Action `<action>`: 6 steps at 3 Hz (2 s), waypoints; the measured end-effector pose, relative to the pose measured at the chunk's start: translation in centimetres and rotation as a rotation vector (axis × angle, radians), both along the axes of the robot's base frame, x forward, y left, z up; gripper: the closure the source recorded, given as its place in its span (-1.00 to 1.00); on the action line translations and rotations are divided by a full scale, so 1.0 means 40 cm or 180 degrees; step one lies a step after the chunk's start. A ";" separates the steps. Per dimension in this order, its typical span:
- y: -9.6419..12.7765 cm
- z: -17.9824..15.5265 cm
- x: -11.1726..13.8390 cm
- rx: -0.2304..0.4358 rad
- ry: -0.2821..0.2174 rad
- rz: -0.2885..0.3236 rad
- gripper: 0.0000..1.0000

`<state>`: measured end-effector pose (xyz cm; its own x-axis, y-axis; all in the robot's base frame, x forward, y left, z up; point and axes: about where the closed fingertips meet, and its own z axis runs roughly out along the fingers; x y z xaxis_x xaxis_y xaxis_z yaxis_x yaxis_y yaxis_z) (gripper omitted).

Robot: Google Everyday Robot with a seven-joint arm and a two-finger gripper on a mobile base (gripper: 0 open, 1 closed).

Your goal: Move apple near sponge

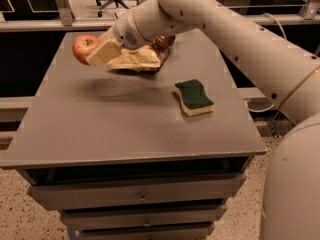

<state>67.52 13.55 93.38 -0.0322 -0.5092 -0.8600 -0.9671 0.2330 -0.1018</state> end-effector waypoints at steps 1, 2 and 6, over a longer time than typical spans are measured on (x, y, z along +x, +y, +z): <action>-0.120 -0.009 -0.043 0.0037 0.0263 -0.0158 1.00; -0.219 -0.024 -0.075 -0.0049 0.0482 -0.0370 1.00; -0.396 -0.141 -0.086 -0.0494 0.0934 -0.1011 1.00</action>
Offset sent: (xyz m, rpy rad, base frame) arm -0.0384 -0.1197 -0.0092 -0.0185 0.1909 -0.1678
